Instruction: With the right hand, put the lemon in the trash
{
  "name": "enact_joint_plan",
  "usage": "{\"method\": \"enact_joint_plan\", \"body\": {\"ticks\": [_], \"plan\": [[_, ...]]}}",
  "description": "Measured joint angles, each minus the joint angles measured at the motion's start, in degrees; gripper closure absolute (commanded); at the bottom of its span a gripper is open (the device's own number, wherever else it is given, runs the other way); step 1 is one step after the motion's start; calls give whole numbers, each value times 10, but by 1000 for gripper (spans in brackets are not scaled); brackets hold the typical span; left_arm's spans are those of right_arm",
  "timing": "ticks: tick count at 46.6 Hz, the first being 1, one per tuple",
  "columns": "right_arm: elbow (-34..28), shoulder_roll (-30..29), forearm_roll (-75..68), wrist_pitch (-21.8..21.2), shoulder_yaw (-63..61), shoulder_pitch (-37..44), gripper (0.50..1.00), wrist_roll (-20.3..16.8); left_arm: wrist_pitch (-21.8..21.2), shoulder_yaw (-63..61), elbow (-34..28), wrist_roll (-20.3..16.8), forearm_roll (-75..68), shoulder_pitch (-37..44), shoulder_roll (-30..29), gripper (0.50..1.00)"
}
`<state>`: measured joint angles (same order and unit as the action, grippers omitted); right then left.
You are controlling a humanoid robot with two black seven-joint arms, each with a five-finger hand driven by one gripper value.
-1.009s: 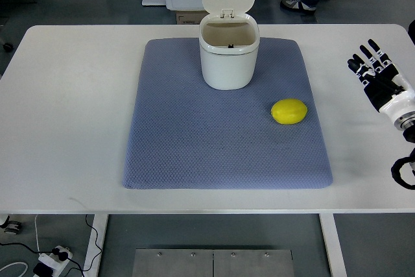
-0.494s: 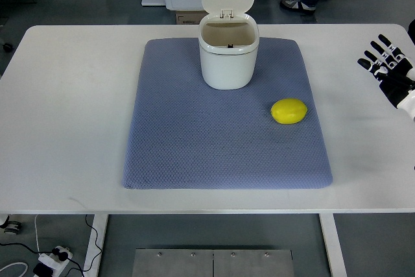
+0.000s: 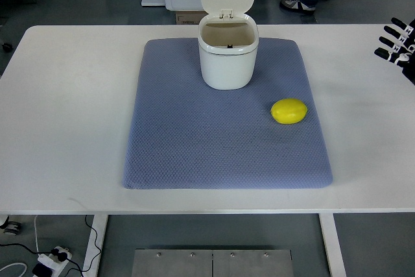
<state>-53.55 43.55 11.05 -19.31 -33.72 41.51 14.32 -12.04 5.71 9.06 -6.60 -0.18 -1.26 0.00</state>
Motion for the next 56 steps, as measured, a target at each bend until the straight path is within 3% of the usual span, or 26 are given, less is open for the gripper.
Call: {"method": "enact_joint_plan", "body": {"ticks": [12, 30, 56], "plan": [[0, 47, -1, -38, 171, 115, 500, 0, 0, 0, 0, 0, 0, 0, 0, 500], [0, 62, -1, -40, 201, 165, 500, -5, 0, 0, 0, 0, 0, 0, 0, 500], [-37, 82, -2, -40, 456, 334, 500, -5, 0, 0, 0, 0, 0, 0, 0, 500]]}}
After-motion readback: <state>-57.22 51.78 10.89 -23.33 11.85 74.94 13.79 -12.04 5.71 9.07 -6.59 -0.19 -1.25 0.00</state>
